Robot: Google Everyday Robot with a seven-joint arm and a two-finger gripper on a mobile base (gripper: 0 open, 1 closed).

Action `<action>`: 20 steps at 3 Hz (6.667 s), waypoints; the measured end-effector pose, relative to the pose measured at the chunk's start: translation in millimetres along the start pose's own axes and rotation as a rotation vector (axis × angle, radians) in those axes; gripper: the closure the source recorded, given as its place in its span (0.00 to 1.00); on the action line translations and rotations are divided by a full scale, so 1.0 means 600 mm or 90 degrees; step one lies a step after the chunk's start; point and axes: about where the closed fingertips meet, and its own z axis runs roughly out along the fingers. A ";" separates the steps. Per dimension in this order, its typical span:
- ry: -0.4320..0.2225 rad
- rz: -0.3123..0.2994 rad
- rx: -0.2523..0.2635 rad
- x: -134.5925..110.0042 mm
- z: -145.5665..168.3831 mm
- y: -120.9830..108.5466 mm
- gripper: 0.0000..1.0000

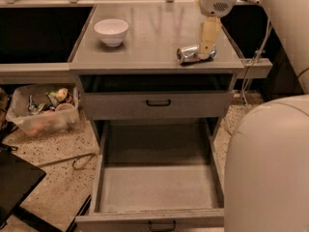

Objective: Place redbull can into middle drawer

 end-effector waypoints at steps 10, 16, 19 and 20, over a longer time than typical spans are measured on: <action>-0.085 0.063 -0.032 0.090 0.190 -0.045 0.65; -0.234 0.102 0.001 -0.014 0.067 0.055 1.00; -0.346 0.117 -0.074 -0.053 0.046 0.192 1.00; -0.426 0.125 -0.149 -0.103 0.101 0.286 1.00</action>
Offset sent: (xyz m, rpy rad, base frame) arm 0.0982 -0.0333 -0.0051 0.1250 -0.0805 0.0022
